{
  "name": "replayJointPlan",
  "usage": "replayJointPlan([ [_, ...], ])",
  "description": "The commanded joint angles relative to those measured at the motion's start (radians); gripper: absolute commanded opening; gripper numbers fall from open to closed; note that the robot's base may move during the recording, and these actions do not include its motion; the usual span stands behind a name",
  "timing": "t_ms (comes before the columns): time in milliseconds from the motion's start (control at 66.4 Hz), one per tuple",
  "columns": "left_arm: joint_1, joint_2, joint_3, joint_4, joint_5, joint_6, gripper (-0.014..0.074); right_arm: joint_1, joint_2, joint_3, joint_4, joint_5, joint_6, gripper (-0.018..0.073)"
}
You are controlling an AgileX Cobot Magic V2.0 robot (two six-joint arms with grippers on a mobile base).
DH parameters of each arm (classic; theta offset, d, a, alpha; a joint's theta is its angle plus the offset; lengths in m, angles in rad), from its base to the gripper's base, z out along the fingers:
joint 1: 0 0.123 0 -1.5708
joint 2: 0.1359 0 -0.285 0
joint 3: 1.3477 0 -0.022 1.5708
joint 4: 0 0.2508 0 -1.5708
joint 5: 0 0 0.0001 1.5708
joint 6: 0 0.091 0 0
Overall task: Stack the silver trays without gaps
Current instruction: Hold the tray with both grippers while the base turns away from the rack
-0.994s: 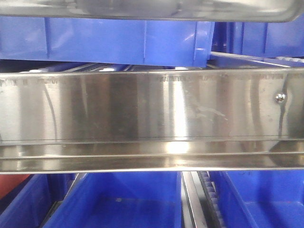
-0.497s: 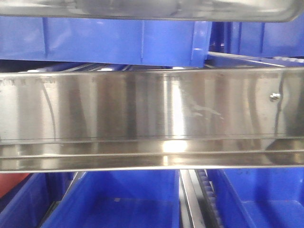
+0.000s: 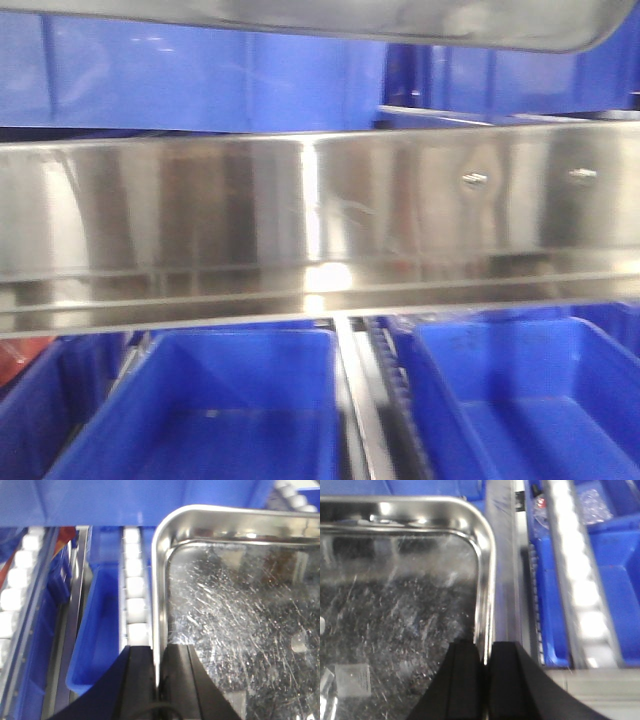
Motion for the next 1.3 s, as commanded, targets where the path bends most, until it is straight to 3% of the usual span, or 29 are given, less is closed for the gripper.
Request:
replayJointPlan([
  [0,0.002,-0.005,-0.002,0.057,-0.017,0.001,-0.0013,-0.001,-0.009,-0.002,-0.023,-0.039,-0.006,-0.0015],
  [241,0.002,-0.005,-0.002,0.096,-0.017,0.001,-0.0013,-0.001,-0.009,-0.002,-0.023,-0.044,-0.006,-0.0015],
  [1280,0.002,-0.005,-0.002,0.096,-0.017,0.001,-0.0013,-0.001,-0.009,-0.002,-0.023,-0.167,-0.006,-0.0015],
])
